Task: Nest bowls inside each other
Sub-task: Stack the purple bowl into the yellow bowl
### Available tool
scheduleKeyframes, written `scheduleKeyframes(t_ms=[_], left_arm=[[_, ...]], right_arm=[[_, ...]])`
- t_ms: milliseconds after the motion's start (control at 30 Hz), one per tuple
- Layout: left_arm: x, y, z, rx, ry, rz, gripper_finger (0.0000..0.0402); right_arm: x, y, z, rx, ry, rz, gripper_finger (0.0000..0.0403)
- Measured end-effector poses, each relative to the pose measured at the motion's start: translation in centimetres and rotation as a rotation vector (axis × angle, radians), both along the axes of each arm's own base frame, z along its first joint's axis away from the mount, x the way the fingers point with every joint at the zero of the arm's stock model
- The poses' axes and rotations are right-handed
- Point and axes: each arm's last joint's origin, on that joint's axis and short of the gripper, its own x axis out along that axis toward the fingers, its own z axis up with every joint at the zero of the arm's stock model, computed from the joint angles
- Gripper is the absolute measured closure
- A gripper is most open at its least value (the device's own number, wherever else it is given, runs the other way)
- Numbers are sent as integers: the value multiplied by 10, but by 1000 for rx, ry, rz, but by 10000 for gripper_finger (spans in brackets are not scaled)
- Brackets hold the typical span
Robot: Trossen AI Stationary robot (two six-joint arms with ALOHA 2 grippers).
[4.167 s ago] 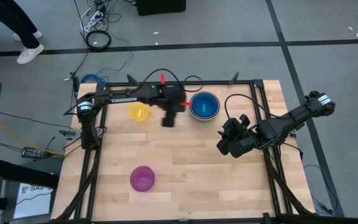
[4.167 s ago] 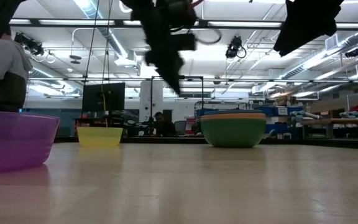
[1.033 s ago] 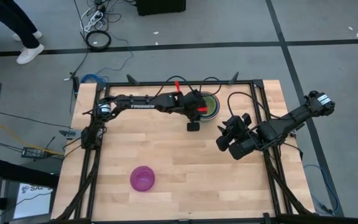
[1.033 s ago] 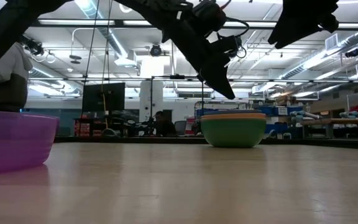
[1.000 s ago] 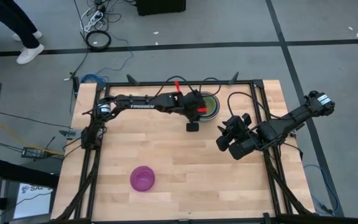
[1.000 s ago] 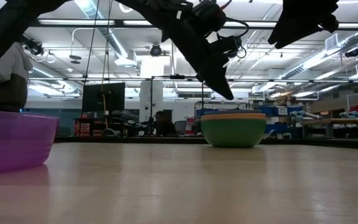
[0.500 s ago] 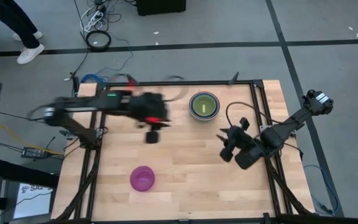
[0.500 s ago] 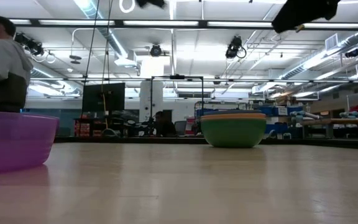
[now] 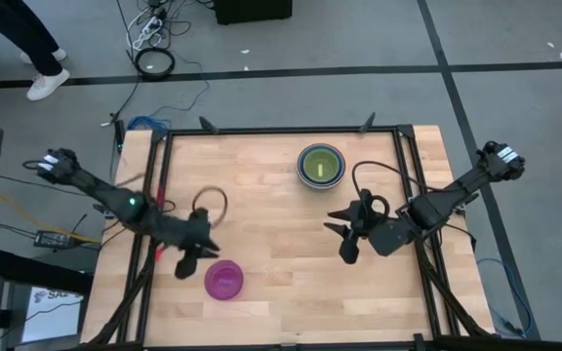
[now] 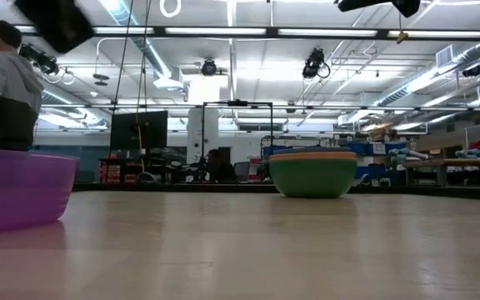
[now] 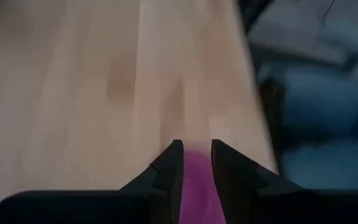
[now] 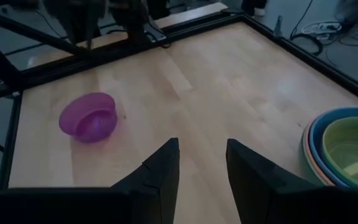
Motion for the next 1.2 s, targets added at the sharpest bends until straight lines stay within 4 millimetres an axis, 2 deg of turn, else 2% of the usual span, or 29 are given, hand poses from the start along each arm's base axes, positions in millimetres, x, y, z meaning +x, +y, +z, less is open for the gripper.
scheduleKeyframes(t_ms=[100, 200, 367, 600, 800, 1033, 1200], left_arm=[[-10, -4, -28, 72, 188, 33, 312], [-17, -4, -41, 108, 312, 67, 312], [-11, -14, -53, 62, 393, 83, 312], [2, -28, -83, 53, 603, 75, 311], [10, -33, -87, 29, 575, 83, 291], [9, -31, -88, 2, 593, 153, 264], [13, -33, -95, 18, 617, 208, 259]], right_arm=[[2, -4, 0, 5, 6, -7, 282], [4, -8, 0, 6, 11, -14, 282], [7, -14, -1, 22, 28, -2, 282], [9, -17, -1, 46, 45, 19, 281], [9, -17, -1, 45, 45, 20, 283], [10, -17, -2, 44, 47, 21, 283], [10, -17, -2, 44, 48, 21, 283]])
